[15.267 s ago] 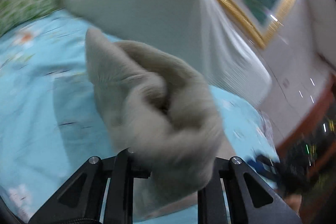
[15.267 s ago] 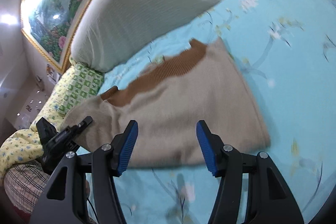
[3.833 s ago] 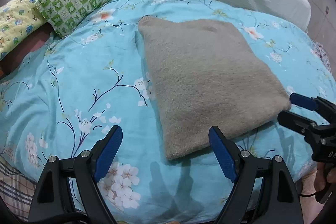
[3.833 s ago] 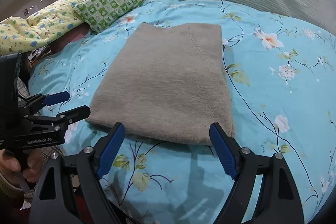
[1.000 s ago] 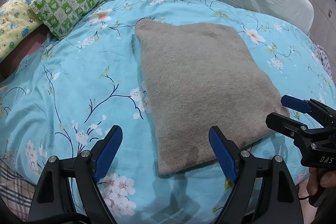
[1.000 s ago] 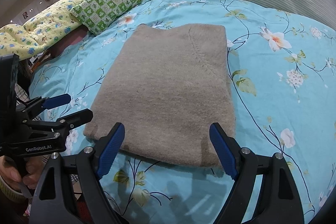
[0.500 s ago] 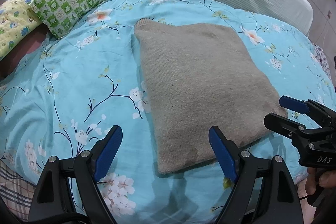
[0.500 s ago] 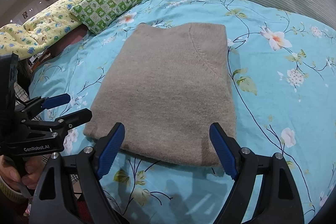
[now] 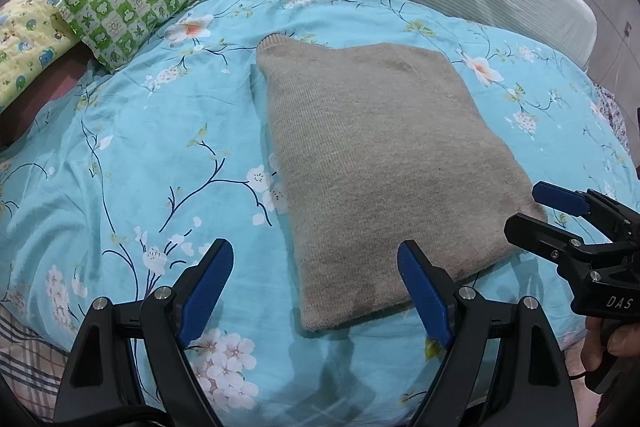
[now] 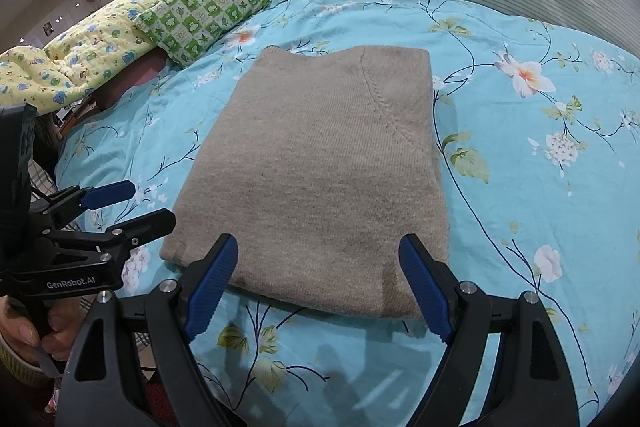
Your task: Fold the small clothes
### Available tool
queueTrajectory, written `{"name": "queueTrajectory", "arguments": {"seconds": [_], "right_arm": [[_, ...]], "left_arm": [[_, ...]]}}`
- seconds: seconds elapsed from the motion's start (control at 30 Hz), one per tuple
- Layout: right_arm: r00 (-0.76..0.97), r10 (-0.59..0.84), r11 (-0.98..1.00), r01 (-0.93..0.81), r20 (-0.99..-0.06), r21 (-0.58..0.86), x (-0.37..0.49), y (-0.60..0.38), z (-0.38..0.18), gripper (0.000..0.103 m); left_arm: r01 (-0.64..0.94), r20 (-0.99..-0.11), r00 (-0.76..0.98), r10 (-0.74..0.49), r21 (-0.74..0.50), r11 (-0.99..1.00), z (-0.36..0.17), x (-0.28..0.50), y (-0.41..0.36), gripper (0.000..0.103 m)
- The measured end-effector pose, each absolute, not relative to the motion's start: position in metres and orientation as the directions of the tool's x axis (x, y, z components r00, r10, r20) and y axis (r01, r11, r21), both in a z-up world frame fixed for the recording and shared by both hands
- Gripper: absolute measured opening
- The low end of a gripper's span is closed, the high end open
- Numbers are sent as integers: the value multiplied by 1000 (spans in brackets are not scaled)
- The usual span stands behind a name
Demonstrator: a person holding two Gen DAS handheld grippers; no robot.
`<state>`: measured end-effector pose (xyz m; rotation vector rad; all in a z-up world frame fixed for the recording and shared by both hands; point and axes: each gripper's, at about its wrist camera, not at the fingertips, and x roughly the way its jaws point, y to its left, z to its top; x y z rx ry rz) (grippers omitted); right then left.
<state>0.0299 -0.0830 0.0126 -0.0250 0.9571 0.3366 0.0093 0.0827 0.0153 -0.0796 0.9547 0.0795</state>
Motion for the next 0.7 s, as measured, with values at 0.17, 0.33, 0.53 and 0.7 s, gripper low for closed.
{"name": "queueTrajectory", "arguments": {"seconds": [0.17, 0.33, 0.53, 0.7], "right_arm": [[528, 271, 948, -293, -805, 127, 30, -83, 13, 83], [527, 271, 948, -292, -805, 128, 30, -83, 13, 83], [527, 274, 947, -293, -805, 130, 30, -83, 13, 83], [526, 273, 948, -290, -805, 131, 30, -83, 14, 83]], "left_arm": [[-102, -818, 575, 29, -37, 994, 15, 9, 82, 85], [-101, -818, 575, 29, -36, 994, 16, 9, 83, 85], [-99, -816, 578, 29, -36, 994, 17, 11, 84, 85], [-96, -816, 577, 25, -38, 995, 18, 11, 83, 85]]}}
